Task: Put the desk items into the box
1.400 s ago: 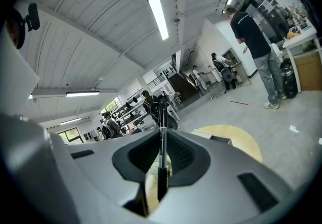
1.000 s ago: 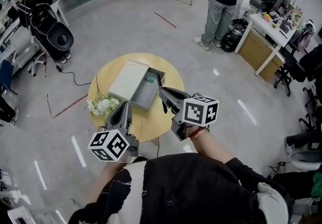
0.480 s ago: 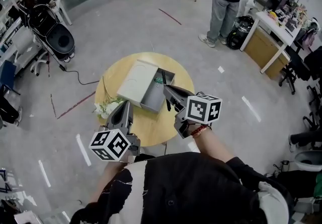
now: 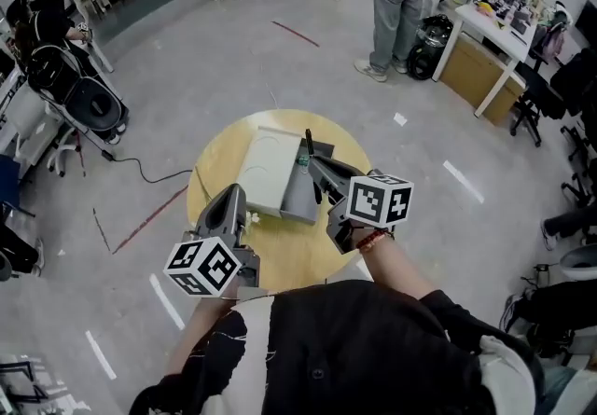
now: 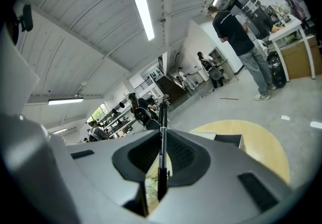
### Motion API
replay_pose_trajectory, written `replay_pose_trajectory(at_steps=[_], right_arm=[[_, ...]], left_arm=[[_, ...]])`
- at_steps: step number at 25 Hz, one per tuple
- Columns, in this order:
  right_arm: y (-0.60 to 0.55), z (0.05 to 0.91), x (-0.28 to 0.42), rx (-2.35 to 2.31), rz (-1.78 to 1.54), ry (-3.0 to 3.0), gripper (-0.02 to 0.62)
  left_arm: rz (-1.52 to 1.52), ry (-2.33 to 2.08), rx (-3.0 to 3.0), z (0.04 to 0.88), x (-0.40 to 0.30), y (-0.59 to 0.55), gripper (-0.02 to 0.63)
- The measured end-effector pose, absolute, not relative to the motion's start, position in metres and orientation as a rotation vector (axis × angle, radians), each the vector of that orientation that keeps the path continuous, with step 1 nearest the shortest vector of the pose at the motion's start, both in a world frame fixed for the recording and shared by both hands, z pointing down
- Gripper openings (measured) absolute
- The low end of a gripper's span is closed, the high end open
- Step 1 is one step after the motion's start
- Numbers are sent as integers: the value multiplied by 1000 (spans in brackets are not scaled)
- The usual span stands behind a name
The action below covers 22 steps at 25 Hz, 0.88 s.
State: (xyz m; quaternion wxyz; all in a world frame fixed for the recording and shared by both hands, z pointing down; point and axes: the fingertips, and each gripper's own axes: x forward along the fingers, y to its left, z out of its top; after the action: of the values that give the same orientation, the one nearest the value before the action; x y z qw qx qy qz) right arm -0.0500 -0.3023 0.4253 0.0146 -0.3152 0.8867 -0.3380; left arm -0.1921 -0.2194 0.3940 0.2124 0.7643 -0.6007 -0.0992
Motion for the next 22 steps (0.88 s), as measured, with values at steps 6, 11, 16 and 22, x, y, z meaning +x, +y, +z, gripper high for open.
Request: replay_pose_trajectory(at_steps=[6,11,16,22], right_arm=[[-309,444,-64,-1143,-1023,2724,46],[-320,464,-55,-1260,-1048,2676,44],[-321,487,-60,-1363,-1086,2637,44],[-329,513,-55,-1469,-1141,2582,44]], left_arm=[[-265,-1576,2181,402,-218,-239,11],[-241,-1519,2207,407,-221,-254,11],[-221,-1472,2225,413,-236,-261,11],[-200,-1437,2234,418,-247,-271,11]])
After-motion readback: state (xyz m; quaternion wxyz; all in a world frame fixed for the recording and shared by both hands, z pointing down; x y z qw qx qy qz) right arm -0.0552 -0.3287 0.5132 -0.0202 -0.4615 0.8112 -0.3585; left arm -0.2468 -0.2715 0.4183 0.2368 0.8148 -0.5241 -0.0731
